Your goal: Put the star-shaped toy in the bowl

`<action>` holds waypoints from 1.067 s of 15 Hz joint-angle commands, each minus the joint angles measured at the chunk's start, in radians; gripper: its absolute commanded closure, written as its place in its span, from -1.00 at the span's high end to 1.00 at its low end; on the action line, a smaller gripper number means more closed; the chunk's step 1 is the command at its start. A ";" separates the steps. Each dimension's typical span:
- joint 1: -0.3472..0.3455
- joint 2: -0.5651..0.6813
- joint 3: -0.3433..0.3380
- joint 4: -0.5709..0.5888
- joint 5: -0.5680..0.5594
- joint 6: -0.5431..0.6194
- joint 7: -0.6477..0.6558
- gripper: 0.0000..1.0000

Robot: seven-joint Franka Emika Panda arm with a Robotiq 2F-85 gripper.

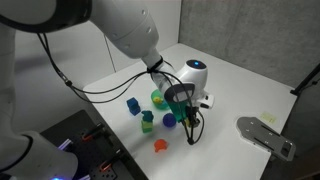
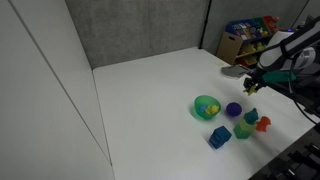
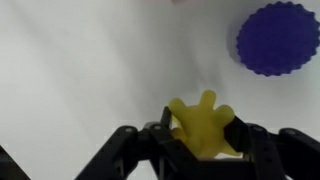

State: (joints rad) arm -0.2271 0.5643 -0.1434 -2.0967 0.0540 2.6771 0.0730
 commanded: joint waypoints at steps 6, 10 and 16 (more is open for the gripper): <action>0.163 -0.145 0.061 -0.078 0.000 -0.048 0.043 -0.51; 0.228 -0.118 0.095 -0.061 -0.005 -0.046 0.062 -0.51; 0.330 -0.057 0.087 -0.001 -0.042 -0.034 0.147 -0.51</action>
State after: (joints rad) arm 0.0719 0.4731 -0.0458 -2.1424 0.0427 2.6421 0.1676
